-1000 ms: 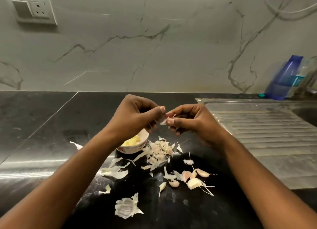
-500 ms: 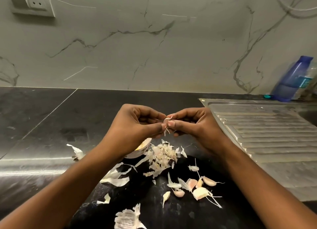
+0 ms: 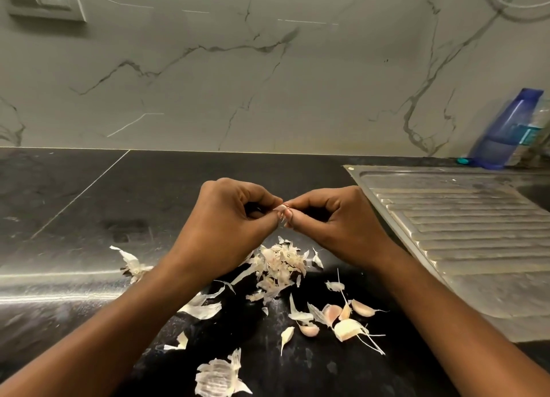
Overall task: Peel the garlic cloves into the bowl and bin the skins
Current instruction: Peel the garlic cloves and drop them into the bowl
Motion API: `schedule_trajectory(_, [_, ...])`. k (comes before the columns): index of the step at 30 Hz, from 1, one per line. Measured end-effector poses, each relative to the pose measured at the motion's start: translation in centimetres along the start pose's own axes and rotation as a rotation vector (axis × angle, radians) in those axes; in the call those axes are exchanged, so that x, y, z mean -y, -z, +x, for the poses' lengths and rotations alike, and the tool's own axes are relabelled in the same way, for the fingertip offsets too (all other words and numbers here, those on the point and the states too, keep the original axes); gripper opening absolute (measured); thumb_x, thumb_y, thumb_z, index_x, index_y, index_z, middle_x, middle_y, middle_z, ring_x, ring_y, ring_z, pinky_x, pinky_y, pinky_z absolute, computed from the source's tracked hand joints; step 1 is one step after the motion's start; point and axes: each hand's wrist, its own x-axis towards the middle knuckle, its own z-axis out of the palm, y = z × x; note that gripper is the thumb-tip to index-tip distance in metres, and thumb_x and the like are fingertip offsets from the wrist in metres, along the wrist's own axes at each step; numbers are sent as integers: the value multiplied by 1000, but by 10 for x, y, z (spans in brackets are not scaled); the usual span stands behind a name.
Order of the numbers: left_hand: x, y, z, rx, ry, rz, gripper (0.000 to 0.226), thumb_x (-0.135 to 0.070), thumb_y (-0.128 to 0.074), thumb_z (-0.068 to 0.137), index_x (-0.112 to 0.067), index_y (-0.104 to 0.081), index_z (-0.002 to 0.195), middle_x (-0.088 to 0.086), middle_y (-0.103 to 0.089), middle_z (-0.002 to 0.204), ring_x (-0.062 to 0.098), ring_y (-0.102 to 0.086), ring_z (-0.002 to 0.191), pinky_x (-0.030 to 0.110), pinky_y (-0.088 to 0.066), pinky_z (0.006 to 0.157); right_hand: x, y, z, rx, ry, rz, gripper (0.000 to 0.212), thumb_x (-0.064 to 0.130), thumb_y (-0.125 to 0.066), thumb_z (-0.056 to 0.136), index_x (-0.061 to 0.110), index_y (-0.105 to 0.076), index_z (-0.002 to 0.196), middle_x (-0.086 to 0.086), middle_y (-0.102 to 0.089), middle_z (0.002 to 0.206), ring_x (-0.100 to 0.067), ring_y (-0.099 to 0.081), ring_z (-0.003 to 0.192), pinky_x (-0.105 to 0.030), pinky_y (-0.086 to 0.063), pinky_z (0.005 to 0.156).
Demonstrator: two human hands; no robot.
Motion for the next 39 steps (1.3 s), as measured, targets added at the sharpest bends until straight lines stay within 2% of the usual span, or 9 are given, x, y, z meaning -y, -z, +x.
schedule_trajectory(3, [2, 2, 1, 26, -27, 48, 15, -17, -82, 90, -20, -83, 105, -10, -79, 83, 8, -76, 73, 29, -65, 68, -1, -2, 0, 19, 46, -80, 13, 19, -78, 98, 15, -84, 109, 6, -80, 89, -14, -75, 74, -38, -63, 65])
schedule_trajectory(8, [7, 3, 3, 93, -70, 113, 17, -13, -79, 93, -19, -83, 108, -8, -79, 90, 7, -76, 77, 30, -64, 69, -2, -2, 1, 91, 67, -156, 15, 20, -73, 100, 15, -82, 111, 5, -79, 86, -13, -72, 70, -33, -60, 61])
schedule_trajectory(12, [7, 3, 4, 80, -23, 14, 13, -14, -79, 93, -19, -84, 104, -7, -80, 83, 15, -77, 73, 40, -65, 67, 1, -3, 0, 40, 116, -168, 16, 21, -70, 100, 15, -83, 108, 3, -78, 79, -13, -70, 65, -32, -58, 58])
schedule_trajectory(19, [5, 2, 4, 62, 1, -68, 15, -13, -81, 91, -13, -83, 105, -5, -81, 86, 9, -78, 78, 32, -66, 76, 8, -5, 1, -56, 193, -229, 18, 23, -69, 100, 14, -84, 101, 2, -76, 74, -12, -69, 60, -33, -55, 54])
schedule_trajectory(26, [3, 5, 5, 57, 7, -136, 17, -12, -82, 88, -10, -82, 106, -3, -82, 92, 10, -79, 83, 29, -65, 78, 11, -8, 0, -137, 172, -169, 13, 21, -74, 99, 13, -85, 96, 3, -77, 73, -14, -70, 59, -38, -54, 51])
schedule_trajectory(31, [4, 5, 6, 47, 8, -168, 18, -12, -83, 87, -9, -82, 105, -2, -82, 93, 11, -79, 84, 28, -65, 79, 15, -9, 0, -164, 172, -147, 13, 21, -72, 98, 16, -84, 97, 4, -77, 74, -13, -70, 60, -35, -54, 51])
schedule_trajectory(34, [3, 4, 6, 53, 13, -190, 18, -12, -82, 87, -8, -82, 105, -2, -82, 94, 11, -79, 87, 28, -64, 80, 15, -9, -1, -190, 128, -107, 12, 13, -74, 96, 16, -85, 94, 3, -77, 72, -15, -70, 58, -40, -54, 50])
schedule_trajectory(36, [2, 3, 7, 49, 13, -216, 19, -12, -82, 87, -8, -82, 105, -2, -82, 96, 12, -79, 88, 27, -64, 81, 14, -9, -2, -193, 88, -47, 12, 13, -73, 97, 15, -85, 95, 2, -78, 75, -18, -73, 62, -44, -58, 53])
schedule_trajectory(39, [2, 2, 7, 23, 60, -286, 18, -9, -82, 86, -8, -81, 104, 1, -82, 95, 15, -80, 88, 28, -64, 80, 14, -3, -3, -156, -25, 117, 14, 17, -72, 97, 11, -84, 101, 1, -81, 84, -22, -79, 76, -44, -67, 66])
